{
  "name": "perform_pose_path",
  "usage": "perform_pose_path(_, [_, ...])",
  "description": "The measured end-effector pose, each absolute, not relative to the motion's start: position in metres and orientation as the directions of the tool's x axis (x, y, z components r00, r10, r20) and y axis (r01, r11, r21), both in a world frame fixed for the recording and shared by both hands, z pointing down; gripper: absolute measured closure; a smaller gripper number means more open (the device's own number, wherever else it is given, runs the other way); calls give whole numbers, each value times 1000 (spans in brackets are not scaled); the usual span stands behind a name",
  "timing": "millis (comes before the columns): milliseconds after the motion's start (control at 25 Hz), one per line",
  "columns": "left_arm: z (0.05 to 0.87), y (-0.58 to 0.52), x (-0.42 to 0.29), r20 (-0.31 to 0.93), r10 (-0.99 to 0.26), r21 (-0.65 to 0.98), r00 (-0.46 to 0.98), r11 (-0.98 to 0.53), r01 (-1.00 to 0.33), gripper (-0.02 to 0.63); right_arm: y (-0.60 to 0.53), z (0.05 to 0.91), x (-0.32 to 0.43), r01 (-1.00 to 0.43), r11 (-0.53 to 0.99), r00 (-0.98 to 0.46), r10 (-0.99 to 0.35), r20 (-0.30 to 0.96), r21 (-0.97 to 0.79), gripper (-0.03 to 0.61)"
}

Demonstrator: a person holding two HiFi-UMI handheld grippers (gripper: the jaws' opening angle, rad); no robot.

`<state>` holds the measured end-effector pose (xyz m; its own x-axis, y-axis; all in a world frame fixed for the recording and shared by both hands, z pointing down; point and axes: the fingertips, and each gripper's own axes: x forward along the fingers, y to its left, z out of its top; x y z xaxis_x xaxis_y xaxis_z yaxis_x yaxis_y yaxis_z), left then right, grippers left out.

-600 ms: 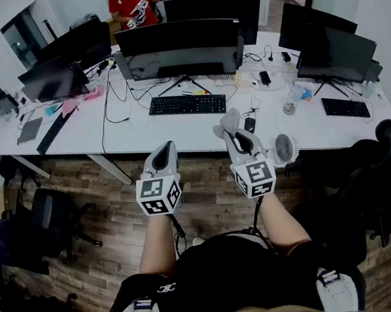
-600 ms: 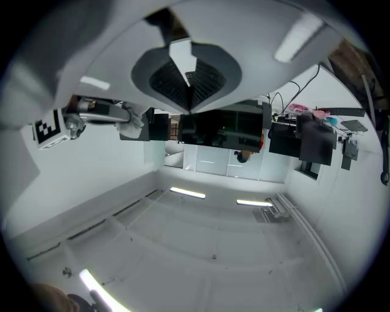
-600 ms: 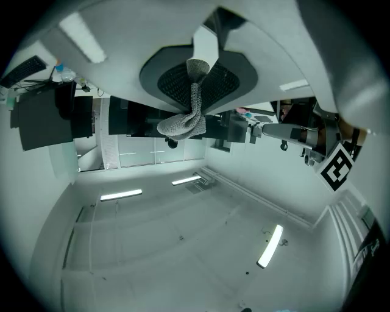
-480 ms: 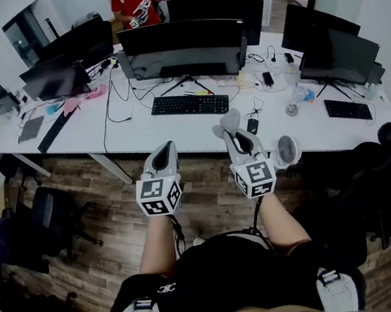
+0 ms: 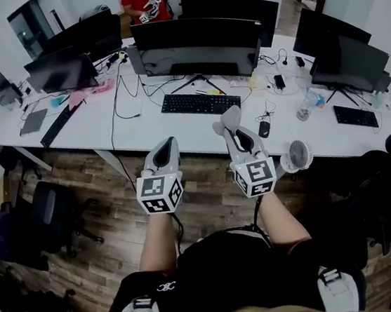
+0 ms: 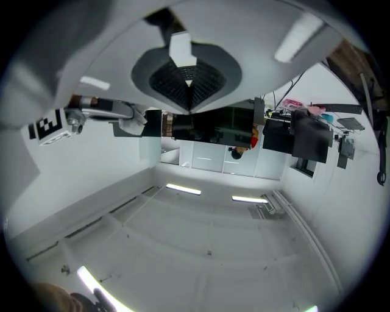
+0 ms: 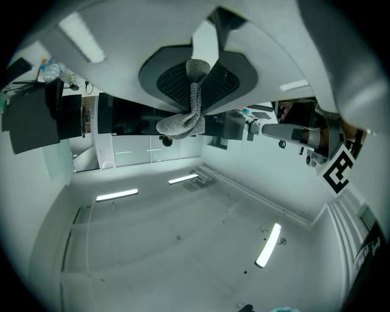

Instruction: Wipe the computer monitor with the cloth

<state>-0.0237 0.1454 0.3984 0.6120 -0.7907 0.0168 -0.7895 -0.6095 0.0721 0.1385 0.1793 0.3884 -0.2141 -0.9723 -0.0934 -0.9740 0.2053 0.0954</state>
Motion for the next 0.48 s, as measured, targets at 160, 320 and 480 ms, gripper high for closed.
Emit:
perform_pose_path(160, [400, 132, -45, 10, -792, 78, 611, -608, -790, 565, 163, 389, 118, -974, 205, -214, -972, -97, 98, 545])
perform_pose_path(320, [402, 122, -64, 11, -791, 79, 612, -609, -789, 565, 151, 387, 99, -975, 203, -212, -971, -110, 93, 545])
perform_pose_path(480, [406, 109, -78, 12, -796, 90, 605, -602, -793, 564, 135, 389, 81, -969, 225, -235, -967, -103, 99, 545])
